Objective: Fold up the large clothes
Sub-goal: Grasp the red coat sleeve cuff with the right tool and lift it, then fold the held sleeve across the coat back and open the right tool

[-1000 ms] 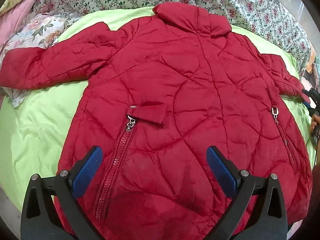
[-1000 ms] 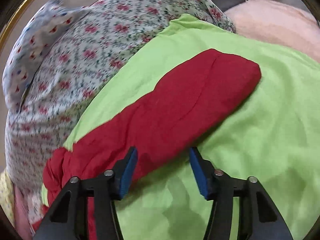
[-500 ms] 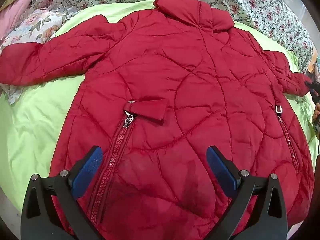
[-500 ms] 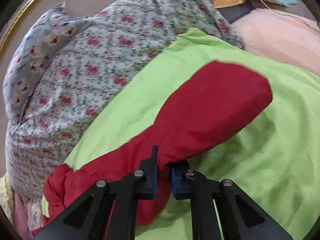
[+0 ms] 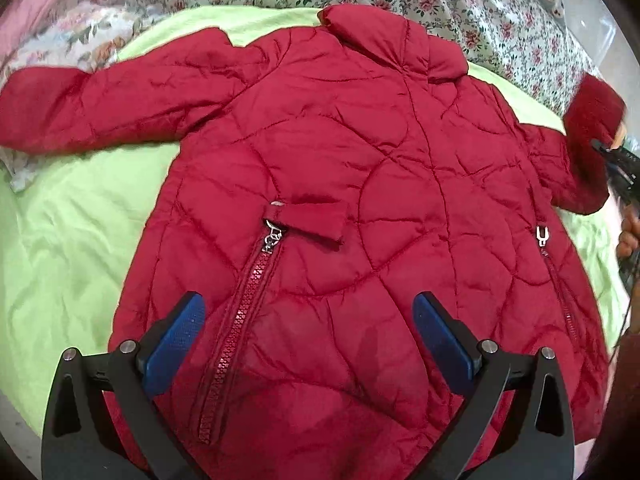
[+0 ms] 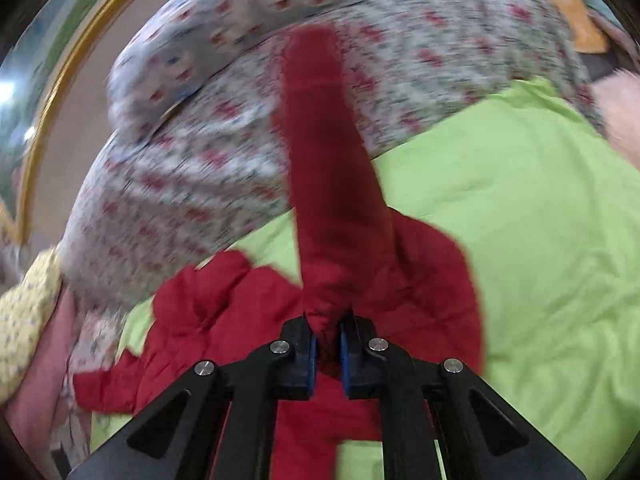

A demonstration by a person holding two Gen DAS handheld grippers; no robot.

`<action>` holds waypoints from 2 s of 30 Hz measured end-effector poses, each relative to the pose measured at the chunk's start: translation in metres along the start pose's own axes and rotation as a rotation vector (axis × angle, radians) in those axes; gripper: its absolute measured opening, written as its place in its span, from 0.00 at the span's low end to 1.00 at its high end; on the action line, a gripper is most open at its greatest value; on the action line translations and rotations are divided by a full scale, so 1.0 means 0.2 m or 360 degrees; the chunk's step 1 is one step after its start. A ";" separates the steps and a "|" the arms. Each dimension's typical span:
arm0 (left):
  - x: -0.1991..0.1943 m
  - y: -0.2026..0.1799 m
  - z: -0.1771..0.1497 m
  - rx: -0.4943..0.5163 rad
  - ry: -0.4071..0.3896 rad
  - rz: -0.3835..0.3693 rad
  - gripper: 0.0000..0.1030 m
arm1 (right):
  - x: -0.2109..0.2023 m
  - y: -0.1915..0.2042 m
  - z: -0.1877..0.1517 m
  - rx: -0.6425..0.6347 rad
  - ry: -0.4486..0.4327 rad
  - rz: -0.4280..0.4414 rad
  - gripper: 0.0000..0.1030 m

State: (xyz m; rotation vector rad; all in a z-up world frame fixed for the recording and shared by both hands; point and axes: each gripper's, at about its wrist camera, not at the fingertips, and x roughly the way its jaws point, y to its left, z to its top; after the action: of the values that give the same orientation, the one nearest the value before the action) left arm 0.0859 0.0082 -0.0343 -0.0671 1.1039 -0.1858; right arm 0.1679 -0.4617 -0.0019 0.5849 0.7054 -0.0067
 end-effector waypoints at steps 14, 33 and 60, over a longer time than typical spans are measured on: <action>0.00 0.18 0.05 -0.0126 -0.0018 -0.0111 1.00 | 0.37 0.82 -0.34 -0.0415 0.0415 0.0316 0.07; 0.02 0.33 0.47 -0.0213 -0.0075 -0.0390 1.00 | 0.75 1.25 -0.80 -0.0653 0.0609 0.0503 0.13; 0.36 0.31 0.71 0.0062 -0.0149 -0.0176 0.12 | 0.37 0.86 -0.56 -0.0538 0.0399 0.0271 0.40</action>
State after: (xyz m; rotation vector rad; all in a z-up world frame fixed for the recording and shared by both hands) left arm 0.2505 0.0501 -0.0426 -0.1009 1.0034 -0.3006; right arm 0.1891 -0.2468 -0.0291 0.3211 0.8753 0.3430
